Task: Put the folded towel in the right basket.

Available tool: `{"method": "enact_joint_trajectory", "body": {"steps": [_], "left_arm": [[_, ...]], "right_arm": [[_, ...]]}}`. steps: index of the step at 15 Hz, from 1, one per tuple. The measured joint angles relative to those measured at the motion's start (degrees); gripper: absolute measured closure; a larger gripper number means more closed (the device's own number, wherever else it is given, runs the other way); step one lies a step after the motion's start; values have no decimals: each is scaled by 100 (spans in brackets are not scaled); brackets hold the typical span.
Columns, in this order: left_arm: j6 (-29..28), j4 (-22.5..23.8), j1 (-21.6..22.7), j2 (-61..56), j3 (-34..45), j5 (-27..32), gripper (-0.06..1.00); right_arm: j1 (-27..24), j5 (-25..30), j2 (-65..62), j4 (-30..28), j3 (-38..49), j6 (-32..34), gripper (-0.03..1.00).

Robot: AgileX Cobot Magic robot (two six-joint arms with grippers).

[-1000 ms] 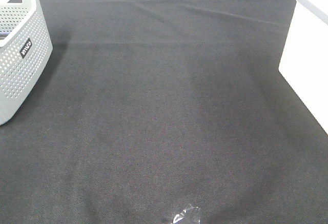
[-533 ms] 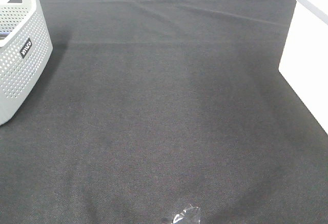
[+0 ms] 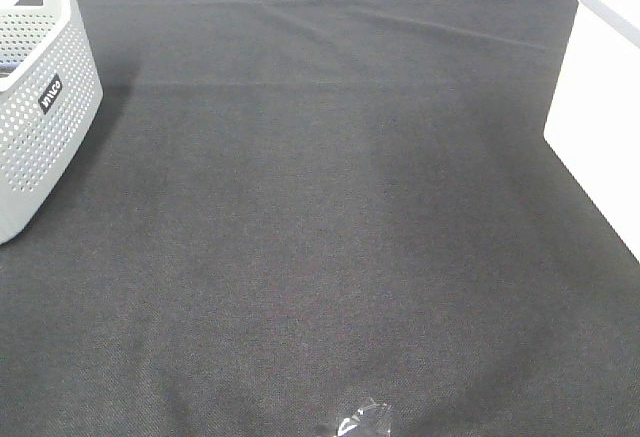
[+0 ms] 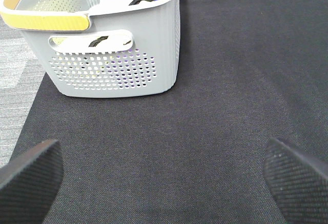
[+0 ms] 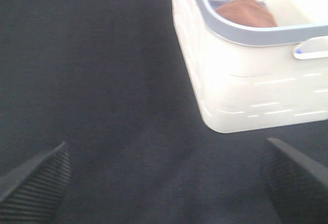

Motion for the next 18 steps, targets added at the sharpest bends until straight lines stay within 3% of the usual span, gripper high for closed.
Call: {"method": "enact_joint_trajectory", "body": {"steps": [3, 18], "left_arm": [[0, 0, 0, 0, 0, 0, -5], [0, 0, 0, 0, 0, 0, -5]], "right_arm": [[258, 0, 0, 80, 0, -6, 0], [258, -6, 0, 103, 0, -6, 0]]}}
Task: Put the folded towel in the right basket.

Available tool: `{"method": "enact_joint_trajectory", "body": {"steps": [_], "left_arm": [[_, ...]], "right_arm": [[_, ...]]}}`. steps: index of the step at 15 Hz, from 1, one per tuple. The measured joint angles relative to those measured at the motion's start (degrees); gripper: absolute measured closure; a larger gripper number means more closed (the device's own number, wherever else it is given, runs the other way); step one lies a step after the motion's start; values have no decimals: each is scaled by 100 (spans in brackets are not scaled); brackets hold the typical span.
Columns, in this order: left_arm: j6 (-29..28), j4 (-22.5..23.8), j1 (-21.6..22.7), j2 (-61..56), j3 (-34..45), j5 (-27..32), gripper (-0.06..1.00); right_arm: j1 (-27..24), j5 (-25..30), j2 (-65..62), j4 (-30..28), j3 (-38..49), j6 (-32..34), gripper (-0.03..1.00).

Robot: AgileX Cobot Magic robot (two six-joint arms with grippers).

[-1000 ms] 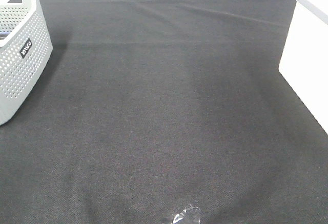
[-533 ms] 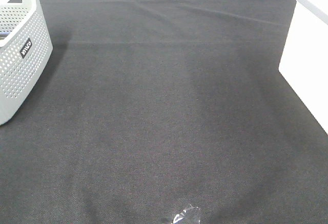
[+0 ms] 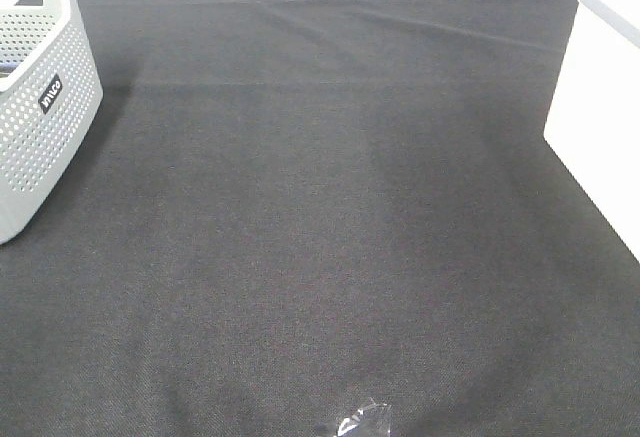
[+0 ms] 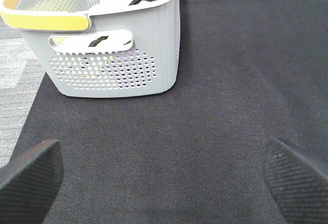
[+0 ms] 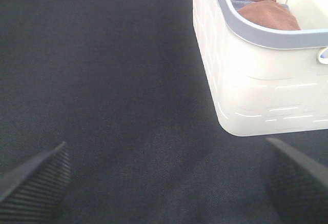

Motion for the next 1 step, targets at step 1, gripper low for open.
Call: {"method": "enact_joint_trajectory", "body": {"steps": [1], "left_arm": [[0, 0, 0, 0, 0, 0, -5]], "right_arm": [[0, 0, 0, 0, 0, 0, 0]]}}
